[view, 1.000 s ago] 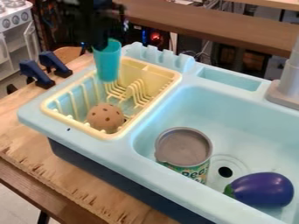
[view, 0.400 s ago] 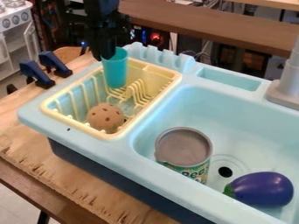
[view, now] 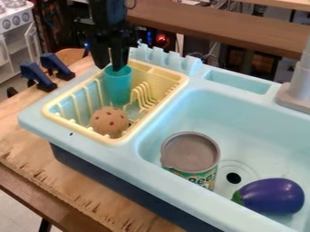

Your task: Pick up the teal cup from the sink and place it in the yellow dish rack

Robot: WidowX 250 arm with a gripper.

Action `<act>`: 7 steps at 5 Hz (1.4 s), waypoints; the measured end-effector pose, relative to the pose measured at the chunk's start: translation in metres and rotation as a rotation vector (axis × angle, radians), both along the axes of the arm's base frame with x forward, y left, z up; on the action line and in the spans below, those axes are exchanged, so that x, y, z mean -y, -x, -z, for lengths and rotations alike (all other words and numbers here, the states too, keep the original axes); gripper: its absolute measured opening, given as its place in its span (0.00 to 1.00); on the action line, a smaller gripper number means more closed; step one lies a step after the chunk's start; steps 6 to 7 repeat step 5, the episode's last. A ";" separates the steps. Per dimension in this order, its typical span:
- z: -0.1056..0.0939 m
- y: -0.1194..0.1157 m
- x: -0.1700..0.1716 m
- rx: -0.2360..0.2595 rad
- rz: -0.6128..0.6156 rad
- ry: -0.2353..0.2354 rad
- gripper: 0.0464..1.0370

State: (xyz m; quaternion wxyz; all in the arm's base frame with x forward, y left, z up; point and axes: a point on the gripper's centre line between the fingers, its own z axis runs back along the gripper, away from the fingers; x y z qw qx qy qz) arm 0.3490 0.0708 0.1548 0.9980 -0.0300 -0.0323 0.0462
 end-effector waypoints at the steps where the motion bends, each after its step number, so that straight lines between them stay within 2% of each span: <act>1: 0.002 -0.001 0.000 0.000 -0.001 0.021 0.89; 2: -0.002 -0.001 0.000 0.001 -0.004 0.032 0.97; 3: -0.019 0.004 0.003 0.029 0.034 0.024 0.97; 4: -0.050 0.009 0.019 0.055 0.134 -0.036 0.97; 5: -0.062 0.016 0.039 0.069 0.248 -0.006 0.97; 7: -0.062 0.016 0.039 0.069 0.248 -0.006 0.97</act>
